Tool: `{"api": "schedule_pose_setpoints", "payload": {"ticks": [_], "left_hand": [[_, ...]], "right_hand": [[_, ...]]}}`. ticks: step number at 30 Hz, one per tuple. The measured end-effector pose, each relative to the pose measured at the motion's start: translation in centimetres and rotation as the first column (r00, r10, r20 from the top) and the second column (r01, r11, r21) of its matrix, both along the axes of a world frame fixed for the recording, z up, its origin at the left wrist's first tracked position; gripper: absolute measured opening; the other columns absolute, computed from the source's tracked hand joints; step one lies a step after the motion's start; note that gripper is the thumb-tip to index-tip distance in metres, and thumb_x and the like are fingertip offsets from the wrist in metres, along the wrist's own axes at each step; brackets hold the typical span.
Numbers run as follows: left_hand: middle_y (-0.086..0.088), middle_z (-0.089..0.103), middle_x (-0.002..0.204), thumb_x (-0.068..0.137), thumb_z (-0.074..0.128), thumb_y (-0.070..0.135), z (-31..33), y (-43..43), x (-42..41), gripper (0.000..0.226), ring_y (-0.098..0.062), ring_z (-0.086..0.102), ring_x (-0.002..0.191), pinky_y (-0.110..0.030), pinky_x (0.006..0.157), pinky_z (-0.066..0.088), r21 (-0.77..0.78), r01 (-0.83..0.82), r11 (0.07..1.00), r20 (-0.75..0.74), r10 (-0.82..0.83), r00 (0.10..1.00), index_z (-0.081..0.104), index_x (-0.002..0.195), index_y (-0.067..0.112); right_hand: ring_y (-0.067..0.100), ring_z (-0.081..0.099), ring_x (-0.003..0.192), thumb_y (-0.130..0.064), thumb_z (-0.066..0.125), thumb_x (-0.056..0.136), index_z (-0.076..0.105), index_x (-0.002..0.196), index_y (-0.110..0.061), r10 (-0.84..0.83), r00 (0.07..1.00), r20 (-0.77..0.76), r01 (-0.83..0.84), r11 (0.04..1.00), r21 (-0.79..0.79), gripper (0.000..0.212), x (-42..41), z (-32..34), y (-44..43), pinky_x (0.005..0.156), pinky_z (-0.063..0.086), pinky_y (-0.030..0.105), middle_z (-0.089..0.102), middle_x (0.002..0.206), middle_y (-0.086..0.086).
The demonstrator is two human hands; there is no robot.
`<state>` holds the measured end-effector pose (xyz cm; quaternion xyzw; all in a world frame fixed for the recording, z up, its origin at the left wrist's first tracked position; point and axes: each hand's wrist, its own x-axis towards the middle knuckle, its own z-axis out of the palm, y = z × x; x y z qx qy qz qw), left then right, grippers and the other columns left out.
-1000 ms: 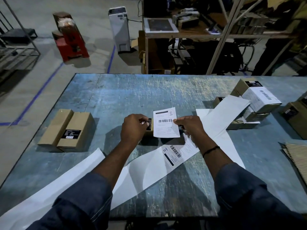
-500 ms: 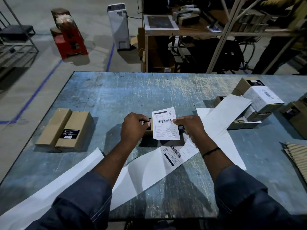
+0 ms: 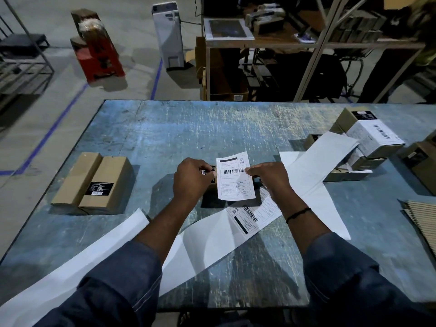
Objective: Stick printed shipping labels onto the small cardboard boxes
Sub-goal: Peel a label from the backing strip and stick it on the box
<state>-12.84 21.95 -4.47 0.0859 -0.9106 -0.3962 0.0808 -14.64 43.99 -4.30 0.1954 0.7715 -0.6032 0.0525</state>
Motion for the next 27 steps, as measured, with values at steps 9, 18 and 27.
{"api": "schedule_pose_setpoints", "payload": {"ticks": [9,18,27], "left_hand": [[0.007,0.077,0.087,0.075,0.088,0.033,-0.1,0.1,-0.1,0.012,-0.008,0.065,0.068,-0.021,0.063,0.046,-0.018,-0.012,1.0,0.005,0.012,1.0,0.081,0.082,0.026],[0.013,0.072,0.079,0.071,0.089,0.04,-0.1,0.5,-0.2,0.02,-0.007,0.066,0.069,-0.02,0.055,0.038,-0.029,-0.018,0.999,0.035,0.019,0.999,0.076,0.077,0.027],[0.009,0.07,0.09,0.074,0.086,0.037,-1.0,0.4,-1.0,0.017,-0.007,0.067,0.078,-0.027,0.063,0.05,-0.075,0.053,0.996,0.055,-0.049,0.997,0.07,0.075,0.03]], "right_hand": [[0.027,0.077,0.083,-0.013,0.089,0.071,0.08,0.083,-0.006,-0.027,1.0,0.013,0.028,1.0,-0.012,0.016,0.2,0.0,-0.1,0.076,0.059,0.035,0.079,0.082,0.006],[0.018,0.072,0.072,-0.016,0.087,0.071,0.078,0.071,-0.008,-0.011,0.999,-0.04,0.017,0.987,0.161,0.012,0.5,0.3,-0.7,0.069,0.052,0.028,0.077,0.075,0.004],[0.018,0.063,0.058,-0.036,0.075,0.055,0.057,0.047,-0.016,0.007,1.0,0.004,-0.008,0.908,0.419,0.028,0.2,0.3,-1.4,0.062,0.047,0.03,0.058,0.049,-0.007]]}}
